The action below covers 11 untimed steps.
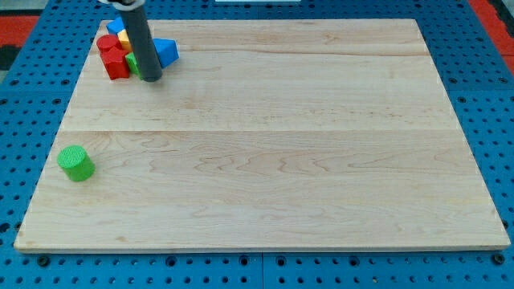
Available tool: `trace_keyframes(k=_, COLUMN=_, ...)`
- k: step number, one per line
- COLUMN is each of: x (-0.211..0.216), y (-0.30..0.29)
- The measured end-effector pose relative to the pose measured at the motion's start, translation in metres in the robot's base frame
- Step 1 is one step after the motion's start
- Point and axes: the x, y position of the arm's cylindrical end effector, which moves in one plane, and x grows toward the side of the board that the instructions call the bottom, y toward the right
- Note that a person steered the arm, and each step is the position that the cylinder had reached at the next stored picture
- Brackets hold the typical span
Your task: Push the green to the left center
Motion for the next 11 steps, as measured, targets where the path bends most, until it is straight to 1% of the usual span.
trace_keyframes(k=1, x=0.092, y=0.024)
trace_keyframes(k=2, x=0.171, y=-0.010)
trace_keyframes(k=3, x=0.178, y=-0.068)
trace_keyframes(k=4, x=0.182, y=-0.085)
trace_keyframes(k=5, x=0.163, y=-0.089)
trace_keyframes(k=6, x=0.182, y=-0.091)
trace_keyframes(k=7, x=0.154, y=-0.109)
trace_keyframes(k=8, x=0.121, y=-0.107)
trace_keyframes(k=10, x=0.102, y=-0.105)
trace_keyframes(k=11, x=0.102, y=-0.105)
